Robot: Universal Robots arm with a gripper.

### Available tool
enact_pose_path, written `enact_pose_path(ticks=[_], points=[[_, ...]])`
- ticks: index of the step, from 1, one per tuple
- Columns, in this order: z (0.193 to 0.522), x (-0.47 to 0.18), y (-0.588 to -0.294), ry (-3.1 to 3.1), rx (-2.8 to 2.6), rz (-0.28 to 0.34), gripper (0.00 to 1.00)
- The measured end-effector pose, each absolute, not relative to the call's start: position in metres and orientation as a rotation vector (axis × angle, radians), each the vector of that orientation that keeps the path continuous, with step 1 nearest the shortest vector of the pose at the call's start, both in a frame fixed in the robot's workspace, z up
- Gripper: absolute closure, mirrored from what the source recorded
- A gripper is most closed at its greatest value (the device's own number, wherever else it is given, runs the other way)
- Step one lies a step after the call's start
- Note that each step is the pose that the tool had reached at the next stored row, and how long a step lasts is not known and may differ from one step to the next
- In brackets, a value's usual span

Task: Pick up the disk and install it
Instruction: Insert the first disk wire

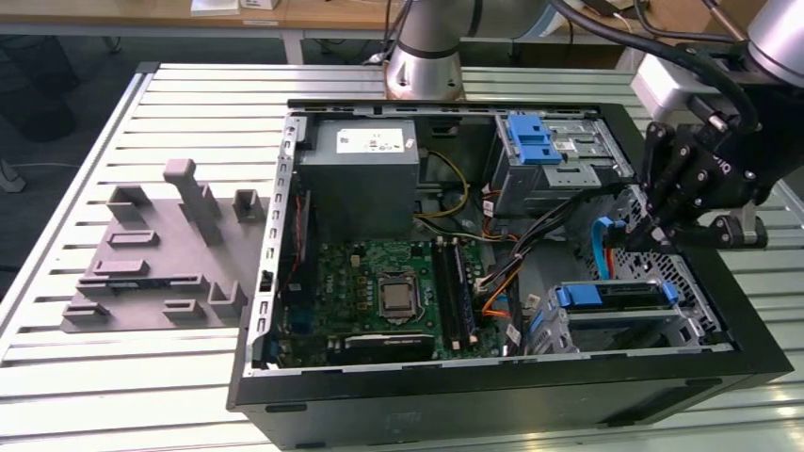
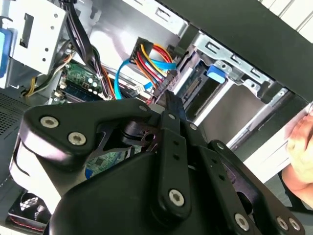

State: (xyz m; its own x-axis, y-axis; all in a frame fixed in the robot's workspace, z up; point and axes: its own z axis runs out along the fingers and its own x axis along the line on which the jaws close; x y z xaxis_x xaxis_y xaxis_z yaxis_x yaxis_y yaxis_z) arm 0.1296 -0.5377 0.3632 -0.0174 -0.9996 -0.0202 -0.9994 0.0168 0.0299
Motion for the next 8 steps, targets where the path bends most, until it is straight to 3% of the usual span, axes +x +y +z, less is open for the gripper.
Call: enact_pose_path(ticks=[3,6,8], points=[[0.3626,0.1315,-0.5341,-2.235,2.197,-0.056,0.89],[0.3625,0.1316,-0.5341,-2.235,2.197,-0.055,0.76],[0.3624,0.1316,-0.534,-2.236,2.198,-0.055,0.76]])
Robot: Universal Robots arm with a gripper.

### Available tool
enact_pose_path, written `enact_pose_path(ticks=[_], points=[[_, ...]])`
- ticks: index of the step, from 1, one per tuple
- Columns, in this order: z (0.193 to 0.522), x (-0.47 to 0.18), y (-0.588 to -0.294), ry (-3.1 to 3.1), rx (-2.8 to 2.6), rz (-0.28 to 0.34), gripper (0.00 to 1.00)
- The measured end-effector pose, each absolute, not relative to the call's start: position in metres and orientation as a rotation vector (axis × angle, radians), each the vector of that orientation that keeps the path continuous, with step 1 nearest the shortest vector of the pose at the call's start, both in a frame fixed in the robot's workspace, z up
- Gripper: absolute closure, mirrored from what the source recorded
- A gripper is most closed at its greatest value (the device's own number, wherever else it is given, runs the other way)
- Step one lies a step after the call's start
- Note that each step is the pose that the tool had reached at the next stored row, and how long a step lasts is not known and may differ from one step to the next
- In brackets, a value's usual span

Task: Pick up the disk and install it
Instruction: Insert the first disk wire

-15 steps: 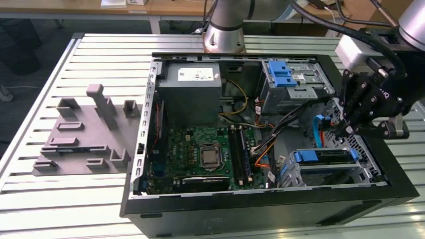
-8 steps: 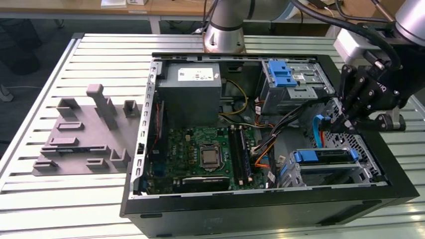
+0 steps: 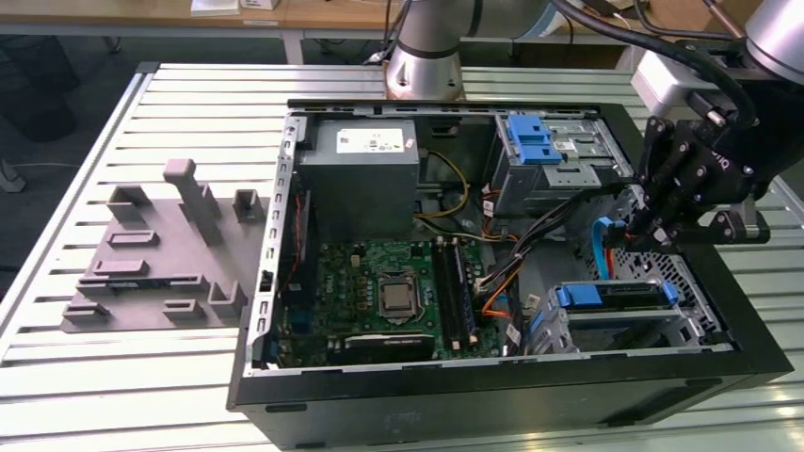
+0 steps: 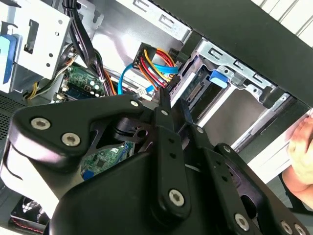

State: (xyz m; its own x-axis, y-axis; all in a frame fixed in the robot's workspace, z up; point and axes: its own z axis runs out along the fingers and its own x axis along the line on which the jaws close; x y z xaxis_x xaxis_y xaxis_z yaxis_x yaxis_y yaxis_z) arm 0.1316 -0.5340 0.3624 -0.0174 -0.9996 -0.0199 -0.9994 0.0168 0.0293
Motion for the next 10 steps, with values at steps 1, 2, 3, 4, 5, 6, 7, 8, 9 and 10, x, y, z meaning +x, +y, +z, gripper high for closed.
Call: enact_pose_path(ticks=[1,2,3,4,5,6,7,8,9,10], points=[[0.3621,0.1317,-0.5339,-2.236,2.198,-0.054,0.76],[0.3616,0.1317,-0.5339,-2.237,2.199,-0.051,0.76],[0.3608,0.1316,-0.534,-2.239,2.201,-0.047,0.76],[0.3598,0.1315,-0.534,-2.242,2.204,-0.041,0.76],[0.3589,0.1314,-0.534,-2.245,2.207,-0.035,0.76],[0.3581,0.1313,-0.534,-2.246,2.208,-0.032,0.76],[0.3576,0.1312,-0.534,-2.247,2.209,-0.03,0.76],[0.3573,0.1313,-0.5339,-2.247,2.21,-0.029,0.76],[0.3571,0.1312,-0.5337,-2.247,2.21,-0.029,0.76],[0.357,0.1311,-0.5333,-2.248,2.21,-0.028,0.76]])
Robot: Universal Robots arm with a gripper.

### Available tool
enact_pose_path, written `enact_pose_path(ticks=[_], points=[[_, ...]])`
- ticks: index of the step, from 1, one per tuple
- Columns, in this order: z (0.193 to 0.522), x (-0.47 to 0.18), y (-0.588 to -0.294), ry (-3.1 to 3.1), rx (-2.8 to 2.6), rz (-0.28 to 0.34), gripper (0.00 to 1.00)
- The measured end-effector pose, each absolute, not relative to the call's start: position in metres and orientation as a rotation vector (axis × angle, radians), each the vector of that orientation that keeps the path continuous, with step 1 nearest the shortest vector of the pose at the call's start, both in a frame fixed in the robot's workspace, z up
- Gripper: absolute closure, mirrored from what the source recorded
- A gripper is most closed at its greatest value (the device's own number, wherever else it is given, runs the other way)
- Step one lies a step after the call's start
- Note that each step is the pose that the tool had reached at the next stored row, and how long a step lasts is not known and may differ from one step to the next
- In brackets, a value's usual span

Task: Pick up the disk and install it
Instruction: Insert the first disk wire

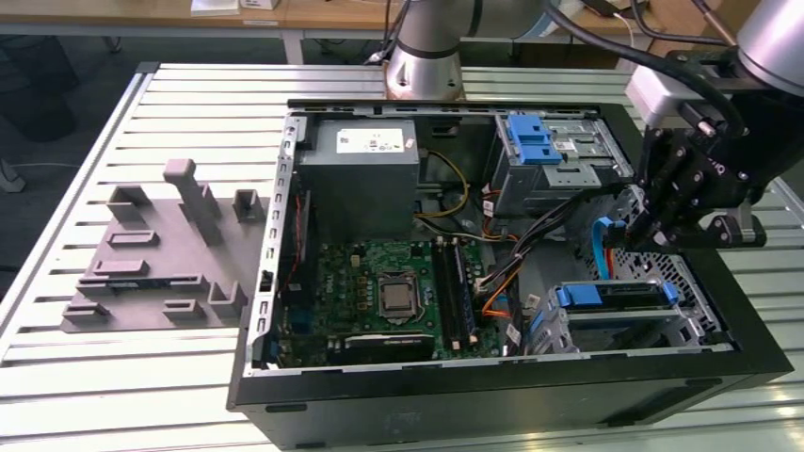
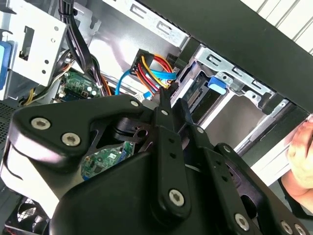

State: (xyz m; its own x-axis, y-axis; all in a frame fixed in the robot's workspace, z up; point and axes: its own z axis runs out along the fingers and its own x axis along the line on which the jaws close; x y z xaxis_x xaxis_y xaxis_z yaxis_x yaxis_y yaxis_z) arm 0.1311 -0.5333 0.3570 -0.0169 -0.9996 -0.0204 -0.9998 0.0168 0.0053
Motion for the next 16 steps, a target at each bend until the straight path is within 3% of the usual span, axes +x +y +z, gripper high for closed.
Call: enact_pose_path(ticks=[16], points=[[0.3547,0.1309,-0.533,2.226,-2.189,0.01,0.76]])
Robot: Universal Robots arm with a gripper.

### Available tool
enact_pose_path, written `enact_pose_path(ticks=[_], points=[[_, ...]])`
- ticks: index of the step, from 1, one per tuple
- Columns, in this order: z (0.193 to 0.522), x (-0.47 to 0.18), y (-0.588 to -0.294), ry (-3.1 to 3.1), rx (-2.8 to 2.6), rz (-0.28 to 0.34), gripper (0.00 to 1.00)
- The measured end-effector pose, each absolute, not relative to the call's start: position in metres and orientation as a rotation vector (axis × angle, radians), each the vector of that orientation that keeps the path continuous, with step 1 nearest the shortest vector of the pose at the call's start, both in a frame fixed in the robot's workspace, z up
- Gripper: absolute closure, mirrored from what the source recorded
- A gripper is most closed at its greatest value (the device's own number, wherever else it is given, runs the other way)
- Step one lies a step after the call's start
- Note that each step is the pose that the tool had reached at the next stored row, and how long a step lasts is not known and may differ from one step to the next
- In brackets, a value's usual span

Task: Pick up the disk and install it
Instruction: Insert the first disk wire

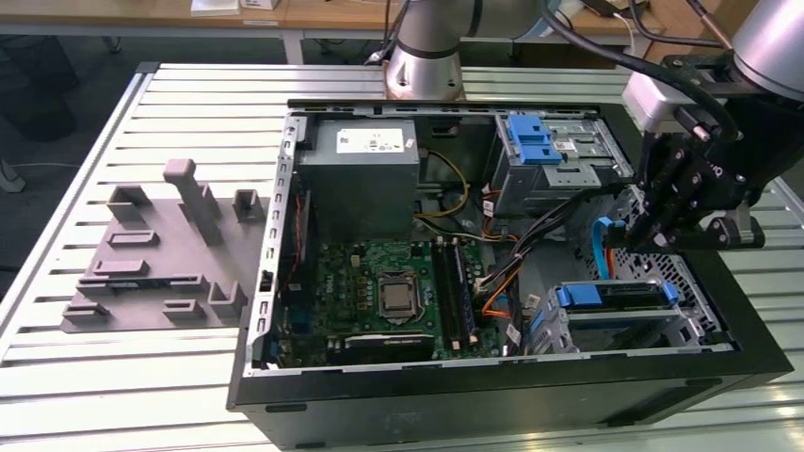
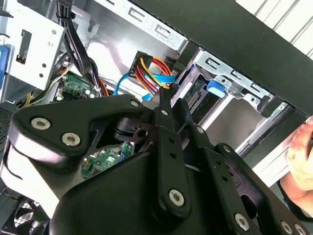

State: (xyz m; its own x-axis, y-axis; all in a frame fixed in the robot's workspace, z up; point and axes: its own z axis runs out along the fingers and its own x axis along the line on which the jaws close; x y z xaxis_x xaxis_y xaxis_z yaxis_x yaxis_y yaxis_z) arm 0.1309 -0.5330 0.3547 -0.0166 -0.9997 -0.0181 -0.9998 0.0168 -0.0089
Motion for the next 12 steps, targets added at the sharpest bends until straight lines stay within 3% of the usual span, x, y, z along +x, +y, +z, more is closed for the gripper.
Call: enact_pose_path(ticks=[12], points=[[0.3566,0.1309,-0.5314,2.242,-2.205,-0.025,0.76]])
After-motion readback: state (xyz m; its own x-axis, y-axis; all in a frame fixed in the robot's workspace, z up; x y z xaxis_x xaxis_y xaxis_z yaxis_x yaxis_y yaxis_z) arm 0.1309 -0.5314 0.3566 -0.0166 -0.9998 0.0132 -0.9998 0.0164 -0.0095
